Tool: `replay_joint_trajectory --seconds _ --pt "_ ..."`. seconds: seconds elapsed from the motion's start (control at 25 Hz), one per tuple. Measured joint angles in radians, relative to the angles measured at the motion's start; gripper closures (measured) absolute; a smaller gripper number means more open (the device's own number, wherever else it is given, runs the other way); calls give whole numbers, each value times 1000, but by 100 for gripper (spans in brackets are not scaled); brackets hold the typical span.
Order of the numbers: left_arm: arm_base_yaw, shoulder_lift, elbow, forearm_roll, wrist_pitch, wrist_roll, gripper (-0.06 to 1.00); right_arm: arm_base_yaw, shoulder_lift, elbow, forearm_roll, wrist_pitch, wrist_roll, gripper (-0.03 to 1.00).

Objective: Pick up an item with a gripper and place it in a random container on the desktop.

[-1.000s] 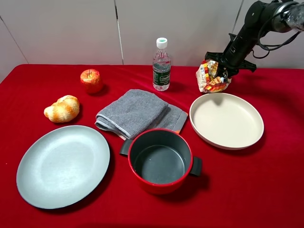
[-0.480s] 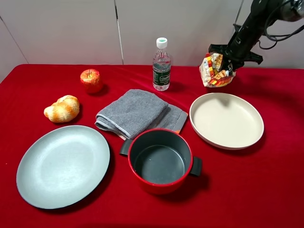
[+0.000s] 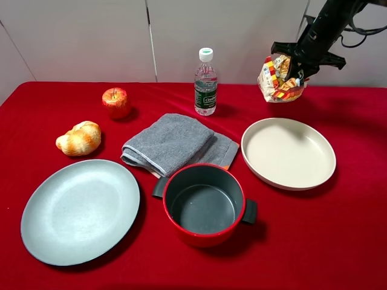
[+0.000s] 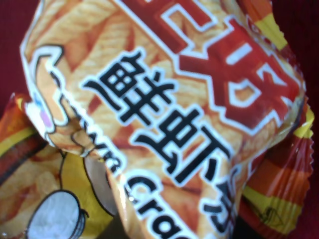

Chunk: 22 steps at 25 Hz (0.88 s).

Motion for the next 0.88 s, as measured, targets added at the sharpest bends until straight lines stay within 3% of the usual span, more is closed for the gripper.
replay_joint_trajectory --seconds 0.2,0.56,0.88 --pt "0 0 0 0 0 0 -1 0 -36 -2 -1 48 -3 86" --pt "0 0 0 0 0 0 -1 43 -100 6 -43 53 -29 86" --pt "0 0 0 0 0 0 -1 81 -184 125 -127 53 -43 86"
